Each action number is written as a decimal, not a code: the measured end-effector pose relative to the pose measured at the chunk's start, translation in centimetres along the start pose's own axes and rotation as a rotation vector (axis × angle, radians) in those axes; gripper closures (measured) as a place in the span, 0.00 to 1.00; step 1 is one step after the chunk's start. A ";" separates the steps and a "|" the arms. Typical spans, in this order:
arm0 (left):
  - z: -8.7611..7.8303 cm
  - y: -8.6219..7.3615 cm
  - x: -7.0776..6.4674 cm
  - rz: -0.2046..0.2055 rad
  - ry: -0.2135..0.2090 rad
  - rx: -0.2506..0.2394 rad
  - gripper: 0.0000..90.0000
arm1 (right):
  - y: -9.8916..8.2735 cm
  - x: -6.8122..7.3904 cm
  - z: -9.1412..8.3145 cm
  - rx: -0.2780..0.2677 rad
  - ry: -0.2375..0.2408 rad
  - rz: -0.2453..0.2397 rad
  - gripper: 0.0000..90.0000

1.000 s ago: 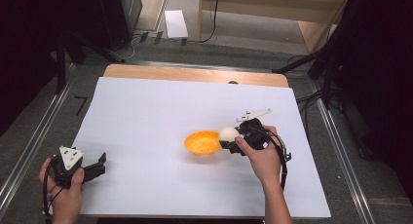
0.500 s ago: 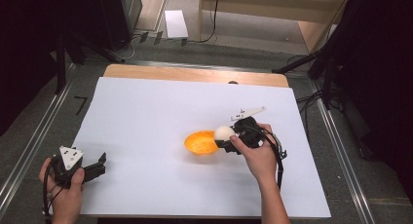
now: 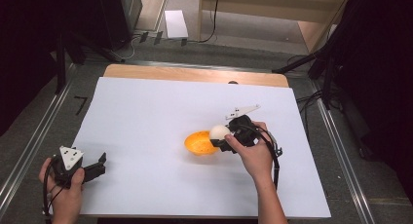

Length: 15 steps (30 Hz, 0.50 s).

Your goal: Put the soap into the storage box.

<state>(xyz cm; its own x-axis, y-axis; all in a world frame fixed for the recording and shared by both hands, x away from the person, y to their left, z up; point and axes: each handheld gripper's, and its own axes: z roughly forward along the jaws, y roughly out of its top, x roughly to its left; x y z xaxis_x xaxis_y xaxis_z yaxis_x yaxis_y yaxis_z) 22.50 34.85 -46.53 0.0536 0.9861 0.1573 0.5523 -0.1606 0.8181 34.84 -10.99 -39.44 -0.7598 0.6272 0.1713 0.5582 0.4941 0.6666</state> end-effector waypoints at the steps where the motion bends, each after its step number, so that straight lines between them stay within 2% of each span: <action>1: 0.0 0.0 0.0 0.000 0.000 0.000 0.10 | 0.1 0.1 0.1 0.004 0.002 -0.001 0.26; 15: 0.0 0.0 0.0 0.001 -0.001 0.000 0.10 | 0.6 0.9 1.1 0.019 0.011 -0.022 0.26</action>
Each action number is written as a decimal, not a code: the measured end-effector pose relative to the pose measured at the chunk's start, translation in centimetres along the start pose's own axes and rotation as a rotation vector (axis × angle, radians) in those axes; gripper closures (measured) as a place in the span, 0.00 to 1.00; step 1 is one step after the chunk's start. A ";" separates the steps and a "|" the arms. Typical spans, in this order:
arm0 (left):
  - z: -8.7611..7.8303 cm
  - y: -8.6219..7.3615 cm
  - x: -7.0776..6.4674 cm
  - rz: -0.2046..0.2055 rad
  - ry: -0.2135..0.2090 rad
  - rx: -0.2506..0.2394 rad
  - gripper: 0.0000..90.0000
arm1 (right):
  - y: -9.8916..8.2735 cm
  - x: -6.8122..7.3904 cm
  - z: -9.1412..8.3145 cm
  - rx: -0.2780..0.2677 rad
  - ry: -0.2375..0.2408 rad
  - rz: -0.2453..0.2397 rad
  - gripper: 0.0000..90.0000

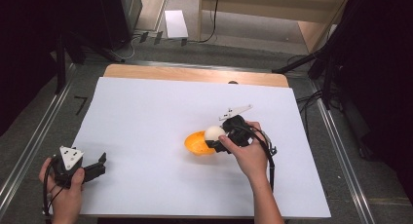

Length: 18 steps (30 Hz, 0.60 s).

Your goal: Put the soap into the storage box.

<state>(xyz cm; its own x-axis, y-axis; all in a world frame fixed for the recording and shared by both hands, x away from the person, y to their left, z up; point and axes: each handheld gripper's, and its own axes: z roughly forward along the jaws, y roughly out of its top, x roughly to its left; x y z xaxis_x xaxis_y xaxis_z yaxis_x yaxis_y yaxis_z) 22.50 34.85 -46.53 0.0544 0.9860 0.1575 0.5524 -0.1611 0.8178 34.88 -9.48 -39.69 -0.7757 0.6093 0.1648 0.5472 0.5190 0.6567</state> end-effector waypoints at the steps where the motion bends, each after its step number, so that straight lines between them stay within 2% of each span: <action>1: 0.0 0.0 0.0 0.000 0.000 0.000 0.10 | 0.0 0.0 0.0 0.000 0.000 0.000 0.26; 18: 0.0 0.0 0.0 0.001 0.000 0.001 0.10 | 0.4 0.9 1.2 0.018 0.001 -0.020 0.26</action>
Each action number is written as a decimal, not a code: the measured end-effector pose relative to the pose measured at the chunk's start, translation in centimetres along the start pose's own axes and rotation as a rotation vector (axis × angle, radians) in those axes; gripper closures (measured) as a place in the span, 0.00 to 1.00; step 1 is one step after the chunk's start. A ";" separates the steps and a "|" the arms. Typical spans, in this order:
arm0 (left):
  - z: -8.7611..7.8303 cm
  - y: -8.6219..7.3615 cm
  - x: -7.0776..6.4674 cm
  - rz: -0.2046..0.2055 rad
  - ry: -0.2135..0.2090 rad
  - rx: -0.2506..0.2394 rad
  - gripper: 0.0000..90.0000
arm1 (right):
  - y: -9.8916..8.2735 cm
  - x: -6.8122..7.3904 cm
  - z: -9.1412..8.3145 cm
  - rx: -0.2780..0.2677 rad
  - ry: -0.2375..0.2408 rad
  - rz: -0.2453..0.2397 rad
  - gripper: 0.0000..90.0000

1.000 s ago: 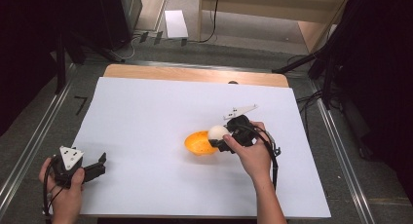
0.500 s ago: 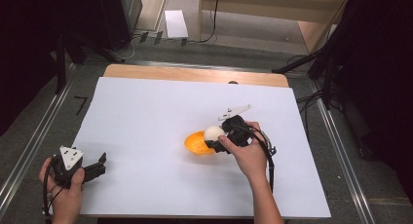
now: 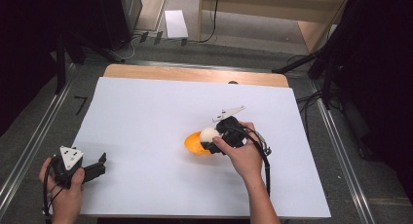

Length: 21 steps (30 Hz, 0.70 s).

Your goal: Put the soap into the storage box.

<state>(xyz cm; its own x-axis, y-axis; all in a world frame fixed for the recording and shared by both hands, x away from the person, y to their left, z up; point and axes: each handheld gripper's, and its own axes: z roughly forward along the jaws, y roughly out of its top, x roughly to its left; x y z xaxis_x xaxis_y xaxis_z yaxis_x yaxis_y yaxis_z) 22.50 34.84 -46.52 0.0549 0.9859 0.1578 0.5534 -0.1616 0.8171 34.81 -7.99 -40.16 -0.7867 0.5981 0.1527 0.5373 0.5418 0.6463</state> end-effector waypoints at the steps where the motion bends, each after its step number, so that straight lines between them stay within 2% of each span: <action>1: 0.0 0.0 0.0 0.000 0.000 0.000 0.10 | 0.0 0.1 0.1 -0.002 -0.002 0.000 0.26; 11: 0.0 0.0 0.0 0.001 -0.001 0.001 0.10 | 0.0 0.4 0.9 0.014 -0.031 0.018 0.26; 18: 0.0 0.0 0.0 0.002 -0.001 0.001 0.10 | 0.0 0.6 1.0 0.013 -0.033 0.034 0.27; 19: 0.0 0.0 0.0 0.003 -0.001 0.002 0.10 | 0.0 0.6 0.8 -0.006 -0.053 0.042 0.50; 20: 0.0 0.0 0.0 0.004 0.000 0.002 0.10 | 0.0 0.6 0.8 -0.006 -0.053 0.042 0.50; 21: 0.0 0.0 0.0 0.004 -0.001 0.001 0.10 | 0.0 0.6 0.5 -0.037 -0.097 0.044 0.60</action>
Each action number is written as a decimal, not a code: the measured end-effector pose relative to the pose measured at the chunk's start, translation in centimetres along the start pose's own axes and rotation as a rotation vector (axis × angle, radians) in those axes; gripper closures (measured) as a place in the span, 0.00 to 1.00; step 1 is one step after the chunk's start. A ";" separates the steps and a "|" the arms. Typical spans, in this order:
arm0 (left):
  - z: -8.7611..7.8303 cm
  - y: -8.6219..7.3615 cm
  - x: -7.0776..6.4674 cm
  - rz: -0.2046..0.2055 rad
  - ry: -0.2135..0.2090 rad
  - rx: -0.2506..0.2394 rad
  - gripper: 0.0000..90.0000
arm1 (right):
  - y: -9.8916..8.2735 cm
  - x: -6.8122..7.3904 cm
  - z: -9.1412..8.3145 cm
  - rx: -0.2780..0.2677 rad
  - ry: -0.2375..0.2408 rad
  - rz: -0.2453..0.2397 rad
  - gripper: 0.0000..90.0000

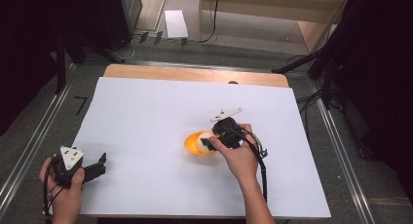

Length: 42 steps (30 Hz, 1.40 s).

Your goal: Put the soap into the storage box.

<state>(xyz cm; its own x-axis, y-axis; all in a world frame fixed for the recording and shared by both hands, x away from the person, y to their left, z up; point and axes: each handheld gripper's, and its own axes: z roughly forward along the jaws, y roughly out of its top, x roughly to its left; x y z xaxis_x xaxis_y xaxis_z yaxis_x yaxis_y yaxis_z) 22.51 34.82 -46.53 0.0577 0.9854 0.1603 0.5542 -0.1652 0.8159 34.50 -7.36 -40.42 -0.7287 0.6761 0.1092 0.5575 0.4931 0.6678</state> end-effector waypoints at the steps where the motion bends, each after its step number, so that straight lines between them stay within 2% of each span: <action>1: 0.0 0.0 0.0 0.000 0.002 0.003 0.10 | 0.0 -0.4 -0.6 -0.043 0.071 0.045 0.58; 4: 0.0 0.0 0.0 0.001 0.002 0.003 0.10 | 0.0 -0.6 -0.9 -0.052 0.074 0.040 0.56; 9: 0.0 0.0 0.0 0.001 0.002 0.003 0.10 | -0.3 -0.7 -0.7 -0.027 0.072 0.048 0.52; 14: 0.0 0.0 0.0 0.000 0.000 0.001 0.10 | -0.8 -0.9 -0.7 -0.015 0.072 0.035 0.45; 19: 0.0 0.0 0.0 0.001 0.001 0.001 0.10 | -1.1 -1.2 -1.2 -0.028 0.071 0.039 0.39; 22: 0.0 0.0 0.0 0.001 0.002 0.002 0.10 | -1.6 -1.6 -1.6 -0.047 0.066 0.057 0.36; 27: 0.0 0.0 0.0 0.001 0.002 0.002 0.10 | -2.8 -2.6 -2.3 -0.047 0.041 0.087 0.32; 33: 0.0 0.0 0.0 0.001 0.004 0.003 0.10 | -3.6 -3.4 -3.0 -0.064 0.028 0.104 0.31; 42: 0.0 0.0 0.0 0.001 0.003 0.002 0.10 | -5.2 -4.6 -3.8 -0.061 0.002 0.138 0.29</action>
<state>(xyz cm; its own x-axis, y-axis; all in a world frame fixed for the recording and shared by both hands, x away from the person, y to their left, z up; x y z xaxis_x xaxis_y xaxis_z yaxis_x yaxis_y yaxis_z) 22.50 34.80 -46.53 0.0559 0.9852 0.1623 0.5558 -0.1658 0.8146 33.42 -15.10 -41.55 -0.6479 0.7338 0.2041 0.6268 0.3614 0.6903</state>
